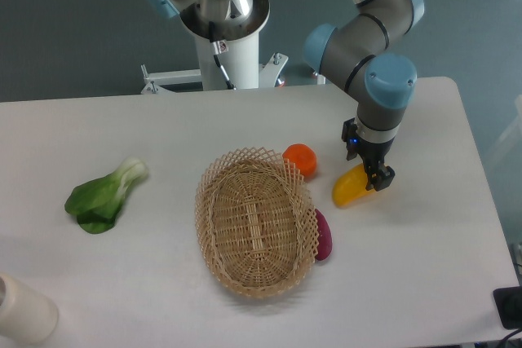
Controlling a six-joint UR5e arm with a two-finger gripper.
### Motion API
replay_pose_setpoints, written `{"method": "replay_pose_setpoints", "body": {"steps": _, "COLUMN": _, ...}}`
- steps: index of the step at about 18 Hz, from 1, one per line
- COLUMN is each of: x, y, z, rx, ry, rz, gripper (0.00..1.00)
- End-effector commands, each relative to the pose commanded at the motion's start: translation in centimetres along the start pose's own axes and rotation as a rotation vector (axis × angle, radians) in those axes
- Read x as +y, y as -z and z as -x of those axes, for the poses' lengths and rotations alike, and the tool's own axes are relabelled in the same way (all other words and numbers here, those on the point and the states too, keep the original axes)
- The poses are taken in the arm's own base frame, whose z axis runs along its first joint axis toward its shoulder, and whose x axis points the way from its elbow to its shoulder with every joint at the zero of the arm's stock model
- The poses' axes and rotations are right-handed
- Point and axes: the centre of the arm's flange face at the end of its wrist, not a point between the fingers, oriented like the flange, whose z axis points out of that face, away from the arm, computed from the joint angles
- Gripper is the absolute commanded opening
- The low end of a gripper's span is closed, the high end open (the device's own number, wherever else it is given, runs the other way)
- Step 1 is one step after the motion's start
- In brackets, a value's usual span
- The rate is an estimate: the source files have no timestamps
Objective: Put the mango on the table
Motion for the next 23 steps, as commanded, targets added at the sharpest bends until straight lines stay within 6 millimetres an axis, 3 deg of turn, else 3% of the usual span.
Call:
{"method": "replay_pose_setpoints", "body": {"steps": 4, "x": 0.7, "y": 2.1, "z": 1.8, "rx": -0.037, "ry": 0.003, "rz": 0.016, "gripper": 1.0}}
{"method": "replay_pose_setpoints", "body": {"steps": 14, "x": 2.0, "y": 5.1, "z": 5.4, "rx": -0.057, "ry": 0.039, "rz": 0.02, "gripper": 1.0}}
{"method": "replay_pose_setpoints", "body": {"steps": 19, "x": 0.8, "y": 7.4, "z": 10.0, "rx": -0.006, "ry": 0.121, "rz": 0.0, "gripper": 1.0}}
{"method": "replay_pose_setpoints", "body": {"steps": 23, "x": 0.7, "y": 7.5, "z": 10.6, "rx": -0.014, "ry": 0.135, "rz": -0.001, "gripper": 1.0}}
